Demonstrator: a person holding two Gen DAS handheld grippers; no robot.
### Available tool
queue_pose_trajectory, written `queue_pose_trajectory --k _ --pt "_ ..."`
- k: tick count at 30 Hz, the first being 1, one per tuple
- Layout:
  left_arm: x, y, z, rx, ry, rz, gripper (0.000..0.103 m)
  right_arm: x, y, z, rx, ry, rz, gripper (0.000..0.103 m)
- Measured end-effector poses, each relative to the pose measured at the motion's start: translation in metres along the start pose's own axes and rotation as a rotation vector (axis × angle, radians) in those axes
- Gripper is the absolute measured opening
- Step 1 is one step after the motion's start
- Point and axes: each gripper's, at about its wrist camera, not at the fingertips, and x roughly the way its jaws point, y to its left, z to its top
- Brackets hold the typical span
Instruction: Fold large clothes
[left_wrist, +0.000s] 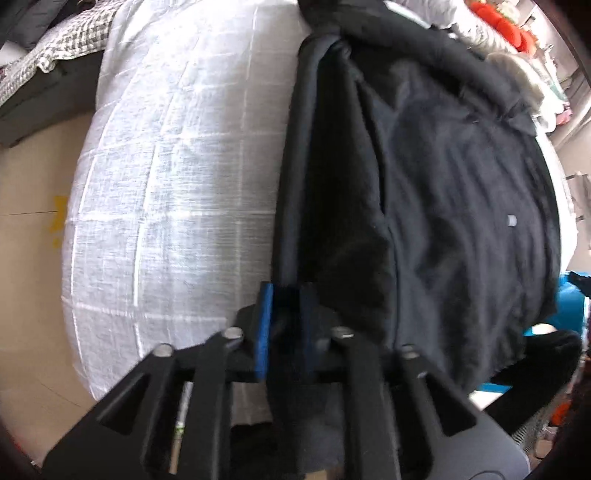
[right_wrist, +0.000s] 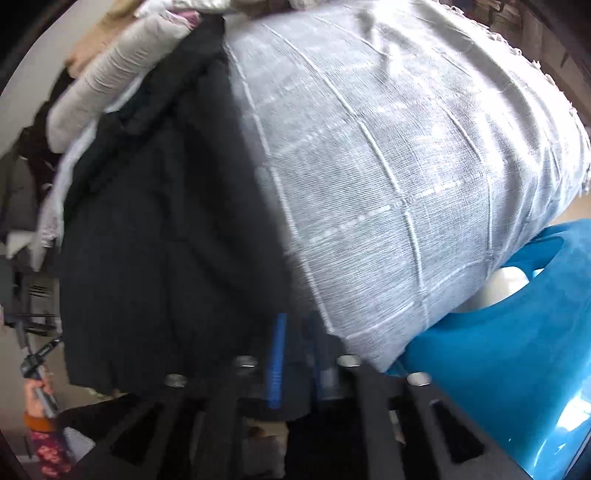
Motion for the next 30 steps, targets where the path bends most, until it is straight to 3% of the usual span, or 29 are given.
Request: queue_pose_trajectory --k 1,2,3,6,14,15,16,18,20,23,26,30 --pt "-0.005 -0.002 -0.001 0.005 -0.010 -0.017 0.054 -0.003 0.001 0.000 -0.015 -0.009 -0.001 0.059" --pt "-0.010 -0.005 -0.002 0.019 -0.022 -0.031 0.066 -0.006 0.006 0.000 -0.039 -0.022 -0.003 0.065" --pt "-0.014 -0.008 -0.003 0.044 -0.026 -0.045 0.068 -0.005 0.011 0.000 -0.051 -0.026 -0.002 0.070" --pt "-0.001 -0.016 -0.011 0.092 0.047 -0.060 0.068 0.009 0.015 -0.010 -0.067 0.000 0.013 0.071" --pt "0.033 -0.011 -0.037 0.114 0.137 -0.055 0.079 0.086 0.024 -0.014 -0.028 0.254 0.022 0.071" --pt "0.032 -0.013 -0.041 0.125 0.132 -0.050 0.079 0.088 0.024 -0.014 -0.026 0.261 0.027 0.064" --pt "0.031 -0.013 -0.045 0.128 0.133 -0.050 0.077 0.087 0.024 -0.015 -0.025 0.259 0.042 0.044" --pt "0.027 -0.014 -0.049 0.122 0.133 -0.057 0.063 0.080 0.026 -0.017 -0.033 0.248 0.088 0.015" --pt "0.017 -0.017 -0.054 0.118 0.118 -0.074 0.038 0.066 0.030 -0.021 -0.059 0.218 0.127 0.010" --pt "0.000 -0.018 -0.062 0.135 0.086 -0.065 0.016 0.047 0.035 -0.029 -0.109 0.168 0.154 0.008" --pt "-0.014 -0.024 -0.061 0.114 0.041 -0.065 0.012 0.026 0.038 -0.032 -0.129 0.100 0.199 0.007" --pt "-0.049 -0.022 -0.056 0.068 -0.043 -0.143 0.011 -0.010 0.051 -0.031 -0.134 -0.008 0.295 0.007"
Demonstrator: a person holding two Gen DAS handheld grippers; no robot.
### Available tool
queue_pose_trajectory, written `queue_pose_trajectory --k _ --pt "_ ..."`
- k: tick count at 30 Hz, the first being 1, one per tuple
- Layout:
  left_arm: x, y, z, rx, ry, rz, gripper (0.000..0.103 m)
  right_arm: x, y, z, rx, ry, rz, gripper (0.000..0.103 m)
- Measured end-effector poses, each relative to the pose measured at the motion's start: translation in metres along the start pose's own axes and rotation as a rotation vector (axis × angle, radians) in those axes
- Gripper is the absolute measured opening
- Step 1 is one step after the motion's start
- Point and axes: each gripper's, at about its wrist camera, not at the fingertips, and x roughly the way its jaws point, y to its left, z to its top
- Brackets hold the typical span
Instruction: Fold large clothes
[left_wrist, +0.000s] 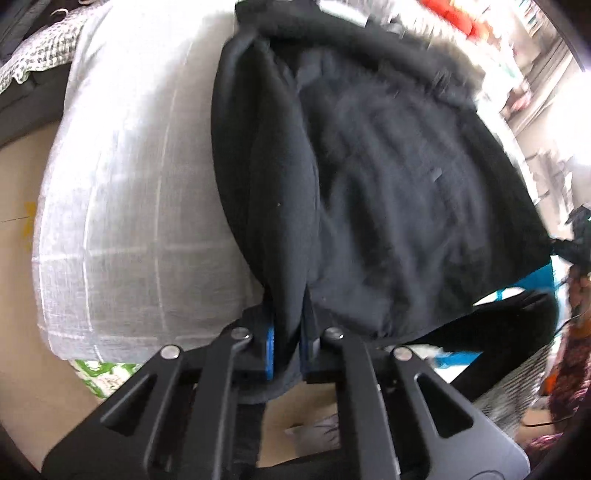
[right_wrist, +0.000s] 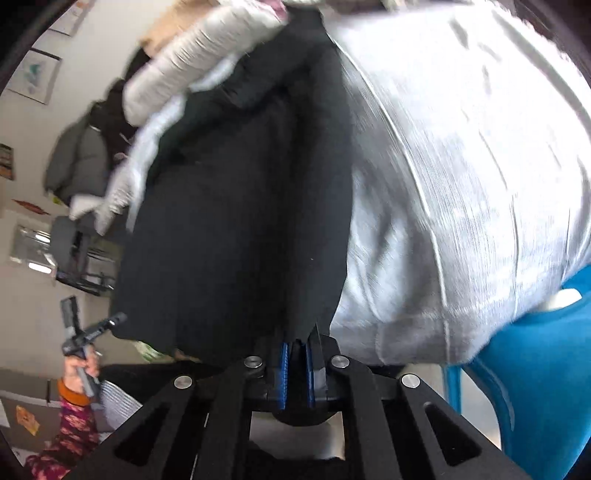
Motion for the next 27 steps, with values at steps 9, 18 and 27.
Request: queue_pose_trajectory --k 9,18,27 --pt "-0.081 -0.029 0.053 0.046 -0.259 -0.048 0.010 -0.036 0.038 0.058 -0.058 -0.212 0.070 0.007" --pt "-0.100 -0.051 0.133 0.045 -0.412 0.069 0.010 -0.054 0.082 0.127 -0.057 -0.355 0.005 0.007" --pt "-0.079 -0.033 0.264 -0.029 -0.485 0.153 0.010 -0.051 0.066 0.246 0.004 -0.461 -0.077 0.007"
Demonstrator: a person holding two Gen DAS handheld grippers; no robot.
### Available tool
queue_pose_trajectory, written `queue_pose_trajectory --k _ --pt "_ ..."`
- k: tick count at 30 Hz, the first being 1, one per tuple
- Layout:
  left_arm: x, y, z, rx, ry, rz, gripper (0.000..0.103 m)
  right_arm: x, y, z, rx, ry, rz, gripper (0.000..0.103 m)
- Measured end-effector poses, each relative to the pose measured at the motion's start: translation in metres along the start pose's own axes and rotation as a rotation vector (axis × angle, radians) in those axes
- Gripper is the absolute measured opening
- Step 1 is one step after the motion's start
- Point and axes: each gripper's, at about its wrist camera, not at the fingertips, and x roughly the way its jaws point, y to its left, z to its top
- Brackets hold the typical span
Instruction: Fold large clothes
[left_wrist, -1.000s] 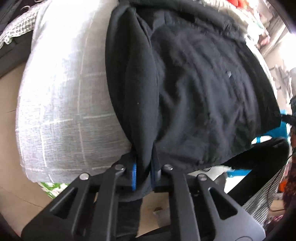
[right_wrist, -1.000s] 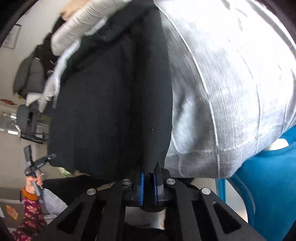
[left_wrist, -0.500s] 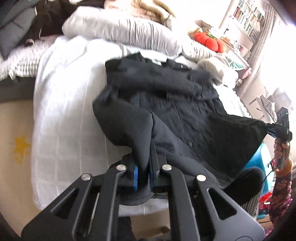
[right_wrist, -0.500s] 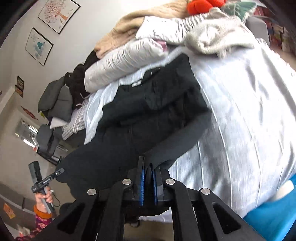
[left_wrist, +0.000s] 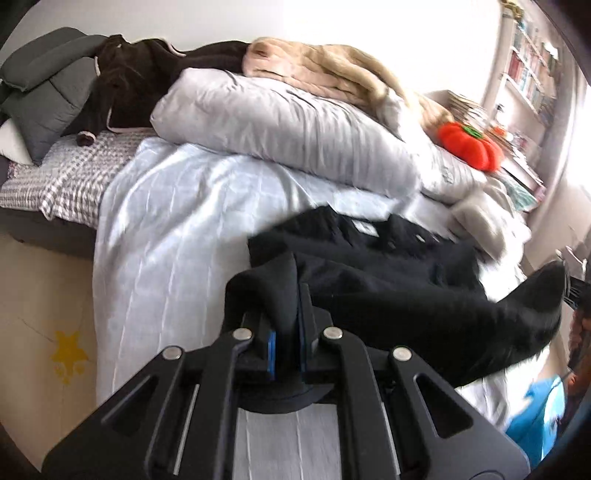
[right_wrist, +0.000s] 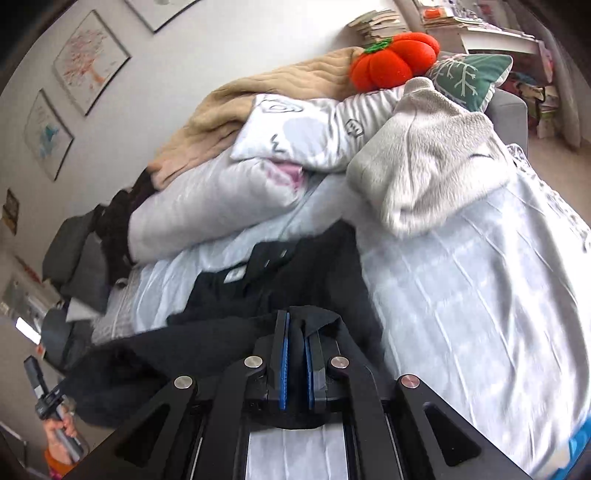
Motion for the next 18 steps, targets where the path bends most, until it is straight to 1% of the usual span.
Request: queue_pose_trajectory --k 3,5,6,7,9,10,11,12,13,14,18 --pt "0.054 -0.005 0.031 0.014 -0.006 0.039 0.011 0.047 -0.009 0.030 0.030 0.003 -0.015 0.007" --pt "0.083 -0.010 0.042 0.031 -0.015 0.070 0.015 0.088 -0.016 0.049 0.062 0.018 -0.030 0.007" --pt "0.101 -0.013 0.049 0.040 -0.020 0.095 0.016 0.103 -0.020 0.052 0.069 0.026 -0.033 0.007" --pt "0.125 -0.016 0.054 0.054 -0.015 0.118 0.020 0.121 -0.024 0.057 0.083 0.037 -0.040 0.008" --pt "0.165 -0.017 0.062 0.055 0.024 0.138 0.032 0.160 -0.035 0.064 0.126 0.079 -0.052 0.009" --pt "0.187 -0.015 0.064 0.042 0.050 0.166 0.047 0.184 -0.043 0.066 0.150 0.116 -0.065 0.010" --pt "0.198 -0.015 0.064 0.030 0.055 0.184 0.055 0.198 -0.047 0.066 0.161 0.143 -0.075 0.011" --pt "0.212 -0.013 0.065 0.017 0.053 0.193 0.057 0.211 -0.052 0.067 0.174 0.171 -0.080 0.012" --pt "0.219 -0.012 0.066 0.014 0.057 0.188 0.061 0.222 -0.057 0.068 0.183 0.192 -0.072 0.014" --pt "0.223 -0.012 0.067 0.013 0.060 0.181 0.068 0.226 -0.059 0.070 0.187 0.201 -0.062 0.014" --pt "0.230 -0.013 0.074 0.059 0.039 0.173 0.077 0.234 -0.066 0.085 0.190 0.265 0.011 0.017"
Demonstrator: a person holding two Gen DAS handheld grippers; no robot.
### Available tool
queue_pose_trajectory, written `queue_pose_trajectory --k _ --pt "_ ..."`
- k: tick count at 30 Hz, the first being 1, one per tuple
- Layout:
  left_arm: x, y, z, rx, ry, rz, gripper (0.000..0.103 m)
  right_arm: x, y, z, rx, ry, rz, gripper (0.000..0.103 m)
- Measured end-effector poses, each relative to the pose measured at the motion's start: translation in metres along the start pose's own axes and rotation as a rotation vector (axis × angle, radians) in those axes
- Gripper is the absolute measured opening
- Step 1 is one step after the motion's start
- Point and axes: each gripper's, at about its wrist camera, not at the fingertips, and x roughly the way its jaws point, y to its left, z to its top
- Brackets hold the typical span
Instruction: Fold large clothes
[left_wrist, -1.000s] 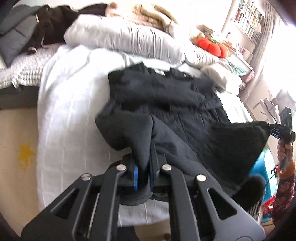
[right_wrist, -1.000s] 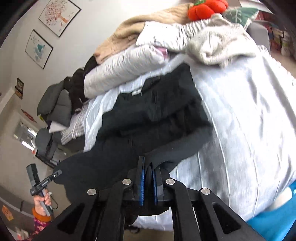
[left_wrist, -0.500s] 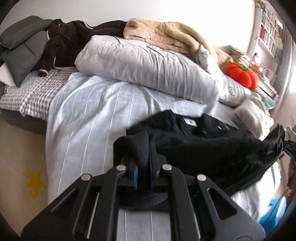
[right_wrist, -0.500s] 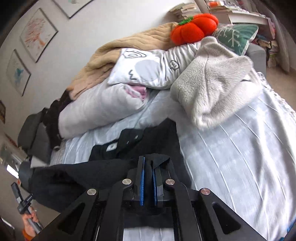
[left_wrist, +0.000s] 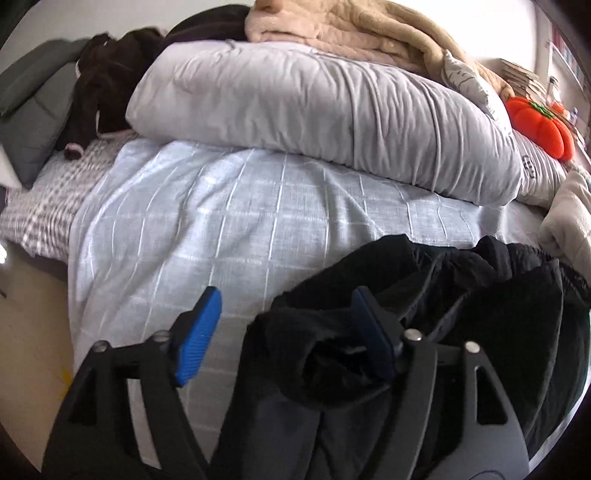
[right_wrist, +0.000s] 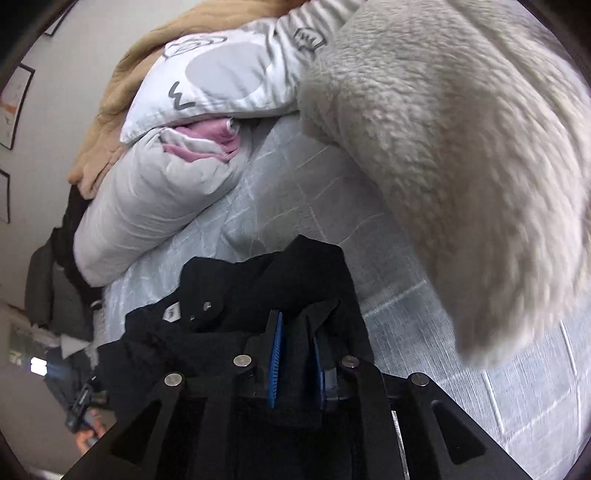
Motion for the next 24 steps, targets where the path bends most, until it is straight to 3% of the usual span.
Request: queue_pose_trajectory --k 4,7,8,10,12,15,18,22,24 --pt "-0.001 0.010 0.003 0.016 -0.013 -0.031 0.081 -0.020 -0.004 0.013 0.016 0.015 0.107 0.027" --pt "-0.006 0.016 0.006 0.039 -0.039 -0.037 0.082 -0.042 0.003 0.015 -0.038 -0.047 0.106 0.038" --pt "-0.008 0.018 0.007 0.041 -0.047 -0.040 0.083 -0.048 0.005 0.014 -0.058 -0.073 0.103 0.045" --pt "-0.016 0.024 0.008 0.023 -0.074 -0.063 0.085 -0.060 0.013 0.008 -0.122 -0.141 0.065 0.072" --pt "-0.021 0.027 0.008 0.019 -0.090 -0.081 0.087 -0.070 0.024 -0.004 -0.238 -0.255 -0.048 0.083" --pt "-0.025 0.031 0.002 0.027 -0.095 -0.113 0.092 -0.069 0.040 -0.030 -0.439 -0.361 -0.147 0.089" --pt "-0.017 0.032 -0.008 0.054 -0.094 -0.130 0.099 -0.045 0.051 -0.054 -0.620 -0.321 -0.222 0.090" --pt "0.021 0.019 -0.014 0.113 0.005 -0.125 0.100 -0.006 0.055 -0.059 -0.692 -0.249 -0.288 0.090" --pt "0.040 0.012 -0.012 0.116 0.044 -0.118 0.093 0.009 0.058 -0.052 -0.682 -0.251 -0.299 0.090"
